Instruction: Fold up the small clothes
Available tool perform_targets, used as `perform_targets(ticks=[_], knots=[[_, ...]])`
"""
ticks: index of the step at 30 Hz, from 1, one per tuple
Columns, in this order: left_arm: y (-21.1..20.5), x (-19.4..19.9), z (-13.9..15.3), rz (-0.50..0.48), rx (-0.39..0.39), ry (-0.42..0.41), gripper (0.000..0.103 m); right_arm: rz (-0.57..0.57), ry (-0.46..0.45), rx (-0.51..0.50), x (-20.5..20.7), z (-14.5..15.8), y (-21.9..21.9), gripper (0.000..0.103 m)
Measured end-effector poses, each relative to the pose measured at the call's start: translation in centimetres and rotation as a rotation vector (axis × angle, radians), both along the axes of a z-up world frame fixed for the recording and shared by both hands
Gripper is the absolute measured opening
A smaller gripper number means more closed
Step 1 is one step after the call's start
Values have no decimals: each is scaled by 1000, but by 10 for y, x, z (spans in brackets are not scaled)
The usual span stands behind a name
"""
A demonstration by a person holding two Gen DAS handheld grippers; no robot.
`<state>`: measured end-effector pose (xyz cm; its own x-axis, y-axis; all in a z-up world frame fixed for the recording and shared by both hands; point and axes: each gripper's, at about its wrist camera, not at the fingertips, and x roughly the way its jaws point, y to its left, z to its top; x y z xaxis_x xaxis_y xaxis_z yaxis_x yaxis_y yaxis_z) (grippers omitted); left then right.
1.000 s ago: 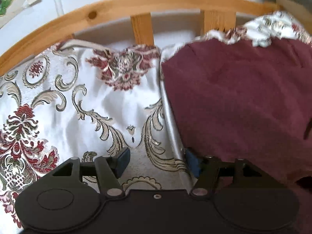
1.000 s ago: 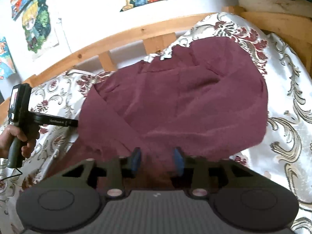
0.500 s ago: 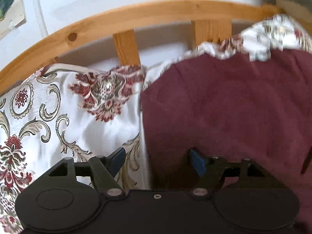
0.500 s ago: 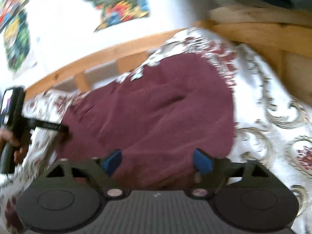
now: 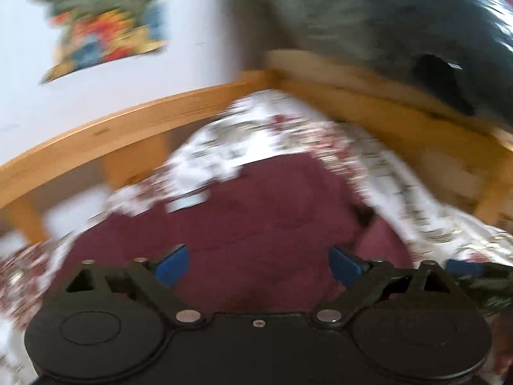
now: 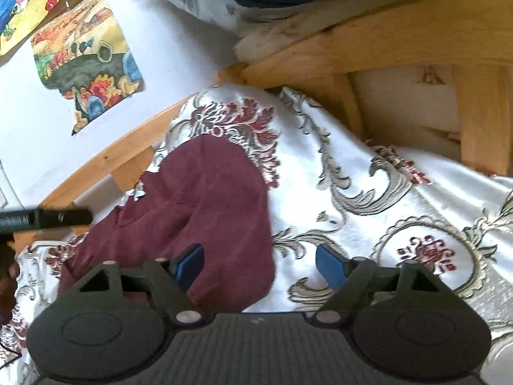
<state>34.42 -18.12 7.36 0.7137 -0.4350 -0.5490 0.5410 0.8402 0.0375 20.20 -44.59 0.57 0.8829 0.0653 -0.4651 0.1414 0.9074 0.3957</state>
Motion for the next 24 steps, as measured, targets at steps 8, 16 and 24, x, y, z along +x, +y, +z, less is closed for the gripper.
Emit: perform_targets(ticks=[8, 16, 24], knots=[[-80, 17, -11, -159, -81, 104, 80, 30, -5, -37, 1, -6, 7, 54], [-121, 49, -27, -187, -81, 246, 44, 68, 9, -28, 5, -10, 11, 46], [-117, 50, -23, -172, -80, 184, 1, 73, 28, -26, 8, -13, 12, 27]])
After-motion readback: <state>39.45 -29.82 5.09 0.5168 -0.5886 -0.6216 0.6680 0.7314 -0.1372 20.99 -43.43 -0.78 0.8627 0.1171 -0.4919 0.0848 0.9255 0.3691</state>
